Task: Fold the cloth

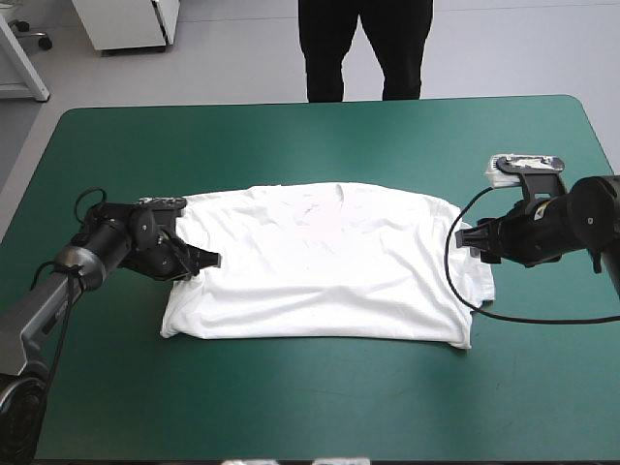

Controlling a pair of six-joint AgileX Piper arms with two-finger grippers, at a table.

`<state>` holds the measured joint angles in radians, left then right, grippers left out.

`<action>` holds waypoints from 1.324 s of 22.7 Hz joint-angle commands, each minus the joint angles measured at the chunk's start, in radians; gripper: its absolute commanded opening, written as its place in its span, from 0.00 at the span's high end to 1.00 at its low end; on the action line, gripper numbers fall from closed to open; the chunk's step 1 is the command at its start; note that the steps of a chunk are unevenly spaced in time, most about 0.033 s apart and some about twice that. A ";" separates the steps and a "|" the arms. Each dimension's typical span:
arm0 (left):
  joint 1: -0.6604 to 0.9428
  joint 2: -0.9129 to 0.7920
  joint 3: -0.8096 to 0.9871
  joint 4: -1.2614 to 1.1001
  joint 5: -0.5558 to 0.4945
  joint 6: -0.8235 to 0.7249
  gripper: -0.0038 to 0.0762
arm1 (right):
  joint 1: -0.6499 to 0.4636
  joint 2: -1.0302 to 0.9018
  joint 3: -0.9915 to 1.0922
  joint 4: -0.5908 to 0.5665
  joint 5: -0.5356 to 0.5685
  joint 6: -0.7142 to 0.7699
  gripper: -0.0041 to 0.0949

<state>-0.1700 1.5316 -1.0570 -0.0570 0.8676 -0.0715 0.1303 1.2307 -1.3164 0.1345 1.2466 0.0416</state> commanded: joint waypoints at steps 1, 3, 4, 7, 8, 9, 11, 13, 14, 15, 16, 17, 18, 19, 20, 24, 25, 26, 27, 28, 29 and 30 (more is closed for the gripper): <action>-0.075 -0.039 -0.029 -0.041 -0.055 -0.007 0.96 | 0.000 -0.027 -0.034 0.005 0.001 -0.002 0.40; -0.129 -0.037 -0.029 -0.046 -0.095 -0.014 0.96 | 0.000 -0.027 -0.034 0.005 0.001 -0.002 0.40; -0.137 -0.033 -0.027 -0.048 -0.104 -0.014 0.96 | 0.000 -0.027 -0.034 0.005 0.001 -0.002 0.40; -0.147 0.003 -0.027 -0.048 -0.109 -0.016 0.96 | 0.000 -0.027 -0.034 0.005 0.001 -0.002 0.40; -0.147 0.012 -0.027 -0.048 -0.109 -0.018 0.96 | 0.000 -0.027 -0.034 0.005 0.001 -0.002 0.40; -0.147 0.029 -0.027 -0.044 -0.102 -0.006 0.95 | 0.000 -0.027 -0.034 0.005 0.001 0.000 0.40; -0.147 0.050 -0.027 -0.049 -0.099 0.029 0.82 | 0.000 -0.027 -0.034 0.005 0.001 0.000 0.40; -0.147 0.059 -0.027 -0.057 -0.087 0.054 0.57 | 0.000 -0.027 -0.034 0.005 0.001 0.000 0.40; -0.147 0.059 -0.027 -0.052 -0.075 0.055 0.41 | 0.000 -0.027 -0.034 0.005 0.001 0.000 0.40; -0.147 0.059 -0.029 -0.046 -0.064 0.055 0.33 | 0.000 -0.027 -0.034 0.005 0.001 0.000 0.40; -0.147 0.052 -0.038 -0.044 -0.042 0.054 0.28 | 0.000 -0.027 -0.034 0.005 0.001 0.000 0.40; -0.147 0.042 -0.049 -0.044 -0.030 0.054 0.28 | 0.000 -0.027 -0.034 0.005 0.001 0.000 0.40; -0.147 0.027 -0.065 -0.040 -0.023 0.054 0.29 | 0.000 -0.027 -0.034 0.005 0.001 0.000 0.40; -0.147 0.013 -0.082 -0.029 -0.012 0.054 0.29 | 0.000 -0.027 -0.034 0.005 0.001 0.003 0.40; -0.147 -0.008 -0.102 -0.011 0.007 0.054 0.30 | 0.000 -0.027 -0.034 0.005 0.001 0.003 0.40; -0.147 -0.064 -0.129 0.082 0.057 0.006 0.30 | 0.000 -0.027 -0.034 0.003 0.001 0.003 0.40; -0.147 -0.082 -0.130 0.123 0.079 -0.013 0.30 | 0.000 -0.027 -0.034 0.001 0.001 0.008 0.40; -0.147 -0.093 -0.130 0.152 0.096 -0.028 0.30 | 0.000 -0.027 -0.034 0.001 -0.002 0.013 0.40; -0.147 -0.104 -0.130 0.176 0.120 -0.042 0.30 | 0.000 -0.025 -0.034 0.001 -0.007 0.023 0.40; -0.147 -0.114 -0.130 0.207 0.145 -0.049 0.30 | 0.000 -0.024 -0.034 -0.003 -0.015 0.038 0.40; -0.147 -0.129 -0.130 0.228 0.182 -0.049 0.30 | 0.000 -0.014 -0.034 -0.016 -0.034 0.071 0.40; -0.147 -0.135 -0.130 0.232 0.204 -0.049 0.30 | 0.000 -0.005 -0.034 -0.031 -0.042 0.091 0.40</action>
<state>-0.3109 1.4503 -1.1566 0.1377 1.0358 -0.1019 0.1303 1.2332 -1.3172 0.1281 1.2466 0.0911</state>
